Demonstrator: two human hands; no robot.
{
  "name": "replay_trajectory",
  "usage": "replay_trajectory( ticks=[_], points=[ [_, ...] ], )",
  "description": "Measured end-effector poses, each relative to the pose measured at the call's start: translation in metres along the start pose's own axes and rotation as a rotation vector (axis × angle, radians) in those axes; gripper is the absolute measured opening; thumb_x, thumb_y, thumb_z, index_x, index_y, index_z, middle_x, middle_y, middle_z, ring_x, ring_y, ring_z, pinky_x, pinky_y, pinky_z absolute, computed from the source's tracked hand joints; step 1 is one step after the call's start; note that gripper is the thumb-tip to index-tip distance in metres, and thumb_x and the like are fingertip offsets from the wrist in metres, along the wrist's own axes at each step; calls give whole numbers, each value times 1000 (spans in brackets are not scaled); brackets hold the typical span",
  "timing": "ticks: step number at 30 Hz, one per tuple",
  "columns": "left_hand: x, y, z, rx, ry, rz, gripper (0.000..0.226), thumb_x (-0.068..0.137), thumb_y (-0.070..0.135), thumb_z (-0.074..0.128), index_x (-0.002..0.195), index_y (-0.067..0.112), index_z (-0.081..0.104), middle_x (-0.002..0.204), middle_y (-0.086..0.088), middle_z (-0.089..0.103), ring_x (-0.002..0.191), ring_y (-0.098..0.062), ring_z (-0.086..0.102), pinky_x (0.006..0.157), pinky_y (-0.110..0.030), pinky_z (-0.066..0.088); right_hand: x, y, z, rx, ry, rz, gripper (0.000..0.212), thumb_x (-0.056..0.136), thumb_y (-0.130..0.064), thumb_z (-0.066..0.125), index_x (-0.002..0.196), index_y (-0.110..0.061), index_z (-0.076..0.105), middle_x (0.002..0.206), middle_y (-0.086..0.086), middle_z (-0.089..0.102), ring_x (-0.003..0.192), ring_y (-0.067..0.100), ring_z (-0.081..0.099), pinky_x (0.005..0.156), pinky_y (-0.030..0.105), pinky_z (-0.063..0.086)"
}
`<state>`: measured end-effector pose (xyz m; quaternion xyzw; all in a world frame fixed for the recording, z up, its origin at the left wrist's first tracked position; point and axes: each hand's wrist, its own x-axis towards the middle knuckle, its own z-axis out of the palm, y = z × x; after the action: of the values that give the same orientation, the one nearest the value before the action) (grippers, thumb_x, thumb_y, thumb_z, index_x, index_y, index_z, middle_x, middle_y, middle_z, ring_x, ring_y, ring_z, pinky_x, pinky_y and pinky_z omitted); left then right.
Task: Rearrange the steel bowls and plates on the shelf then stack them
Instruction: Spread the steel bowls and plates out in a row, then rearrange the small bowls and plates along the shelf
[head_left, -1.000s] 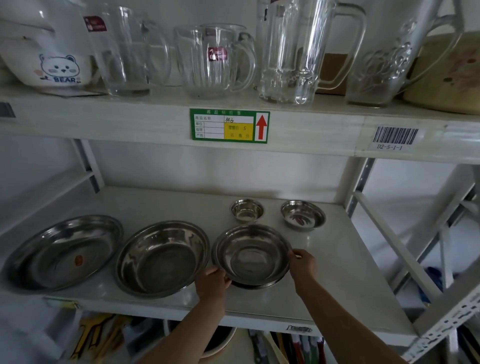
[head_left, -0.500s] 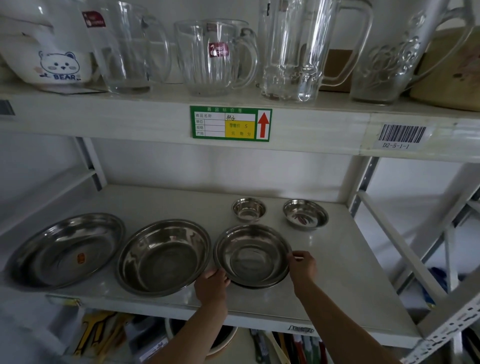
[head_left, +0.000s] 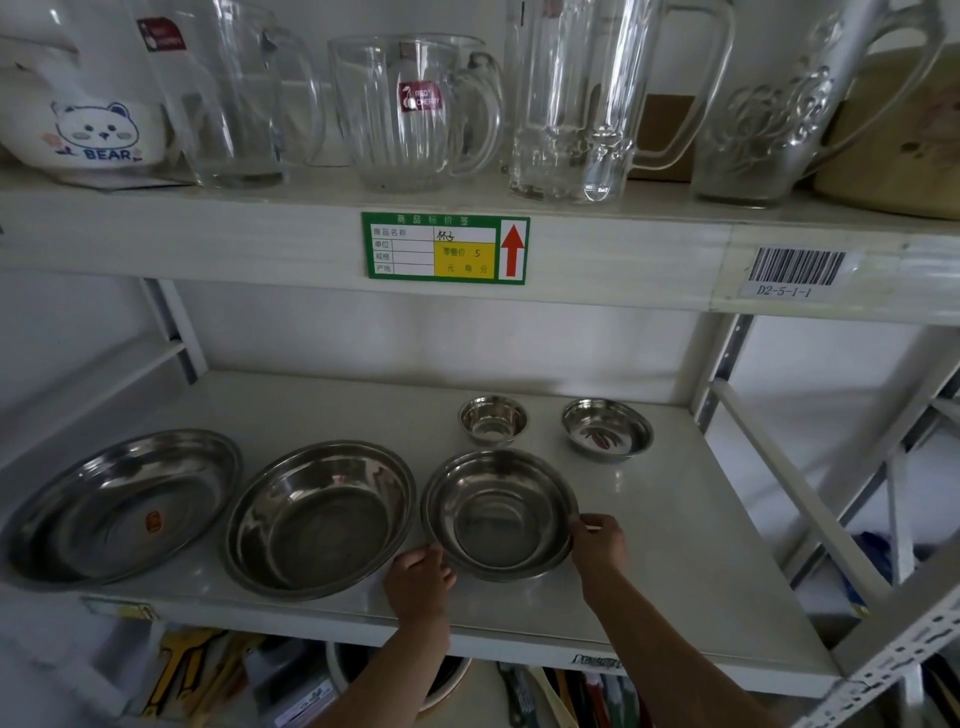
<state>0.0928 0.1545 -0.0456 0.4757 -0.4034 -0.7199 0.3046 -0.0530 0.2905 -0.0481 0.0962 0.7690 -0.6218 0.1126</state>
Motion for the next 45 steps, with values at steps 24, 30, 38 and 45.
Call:
replay_trajectory(
  ticks=[24,30,38,45],
  points=[
    [-99,-60,82,66,-298,-204,18,96,-3,44,80,1,53,59,-12,43,50,-16,33,46,-25,29,6,-22,-87,152,-20,57,28,93,-29,62,106,-5,60,76,9,61,63,18,53,54,28,46],
    [-106,-52,124,94,-397,-220,13,95,2,48,85,1,56,64,-13,53,54,-20,46,52,-28,40,10,-29,-113,168,-38,73,29,98,-27,53,108,-1,61,80,8,58,67,16,52,59,27,45],
    [-83,-34,184,177,-483,-271,19,99,14,47,86,3,55,67,-12,57,58,-21,52,56,-30,47,22,-42,-131,175,-42,99,26,99,-24,52,107,-2,63,86,11,63,73,20,56,62,28,48],
    [-51,-29,229,271,-494,-263,18,96,16,52,91,-1,55,74,-17,58,59,-25,56,54,-33,55,33,-37,-137,185,-30,158,25,98,-26,52,104,-5,64,87,12,66,73,21,58,64,29,48]
  ],
)
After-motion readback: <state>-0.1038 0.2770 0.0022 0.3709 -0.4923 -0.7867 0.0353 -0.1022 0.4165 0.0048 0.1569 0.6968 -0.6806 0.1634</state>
